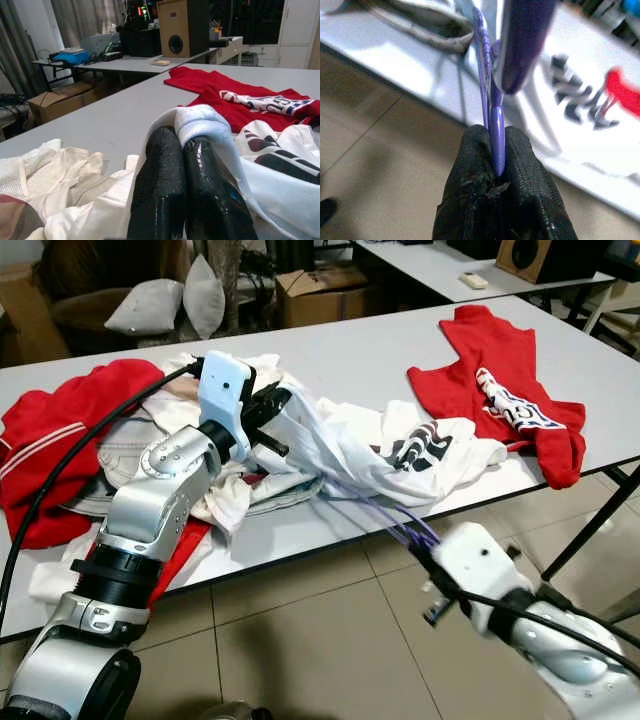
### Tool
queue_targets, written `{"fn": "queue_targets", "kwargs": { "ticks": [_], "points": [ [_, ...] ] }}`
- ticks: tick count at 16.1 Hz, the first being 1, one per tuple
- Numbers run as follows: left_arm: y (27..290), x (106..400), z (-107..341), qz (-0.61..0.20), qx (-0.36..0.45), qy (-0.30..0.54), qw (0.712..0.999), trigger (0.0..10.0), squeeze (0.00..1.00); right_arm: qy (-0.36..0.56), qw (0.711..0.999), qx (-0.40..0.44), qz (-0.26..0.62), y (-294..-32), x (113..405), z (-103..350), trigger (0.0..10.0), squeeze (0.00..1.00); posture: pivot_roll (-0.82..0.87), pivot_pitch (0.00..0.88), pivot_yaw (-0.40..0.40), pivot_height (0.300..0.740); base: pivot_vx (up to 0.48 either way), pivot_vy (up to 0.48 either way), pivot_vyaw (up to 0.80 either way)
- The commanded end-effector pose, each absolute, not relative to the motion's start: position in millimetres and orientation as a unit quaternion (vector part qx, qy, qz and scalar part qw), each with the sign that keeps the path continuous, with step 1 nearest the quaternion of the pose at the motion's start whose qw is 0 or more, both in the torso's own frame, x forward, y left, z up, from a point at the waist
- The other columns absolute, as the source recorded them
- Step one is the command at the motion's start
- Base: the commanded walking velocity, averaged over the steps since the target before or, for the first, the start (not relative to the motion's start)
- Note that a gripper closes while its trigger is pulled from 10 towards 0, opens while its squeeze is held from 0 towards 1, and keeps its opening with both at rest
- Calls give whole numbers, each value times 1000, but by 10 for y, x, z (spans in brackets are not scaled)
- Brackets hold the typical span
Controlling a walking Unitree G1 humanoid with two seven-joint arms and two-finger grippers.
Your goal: Hang hanger
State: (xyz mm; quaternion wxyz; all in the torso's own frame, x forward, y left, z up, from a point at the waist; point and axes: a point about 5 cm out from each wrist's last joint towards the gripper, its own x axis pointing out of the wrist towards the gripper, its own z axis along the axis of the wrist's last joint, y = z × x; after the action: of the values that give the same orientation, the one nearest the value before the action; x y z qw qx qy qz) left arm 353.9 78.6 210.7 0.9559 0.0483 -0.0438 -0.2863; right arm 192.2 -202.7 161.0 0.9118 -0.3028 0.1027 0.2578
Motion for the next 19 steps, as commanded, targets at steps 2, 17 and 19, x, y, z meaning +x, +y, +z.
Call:
{"fn": "queue_targets", "kwargs": {
  "ticks": [2, 17, 19],
  "points": [
    [796, 3550, 2137, -285, 43, -45, 956, 0, 0, 58, 908, -321, 263, -1887, 1939, 1676, 10000, 0, 23, 0, 74, 740, 0, 0, 0],
    [869, 3637, 2139, -280, 75, -44, 956, 0, 0, 63, 885, -384, 256, -1981, 1845, 1608, 10000, 0, 18, 0, 86, 740, 0, 0, 0],
    [887, 3650, 2139, -277, 75, -43, 957, 0, 0, 101, 875, -401, 251, -2156, 1795, 1597, 10000, 0, 18, 0, 86, 740, 0, 0, 0]
  ]
}}
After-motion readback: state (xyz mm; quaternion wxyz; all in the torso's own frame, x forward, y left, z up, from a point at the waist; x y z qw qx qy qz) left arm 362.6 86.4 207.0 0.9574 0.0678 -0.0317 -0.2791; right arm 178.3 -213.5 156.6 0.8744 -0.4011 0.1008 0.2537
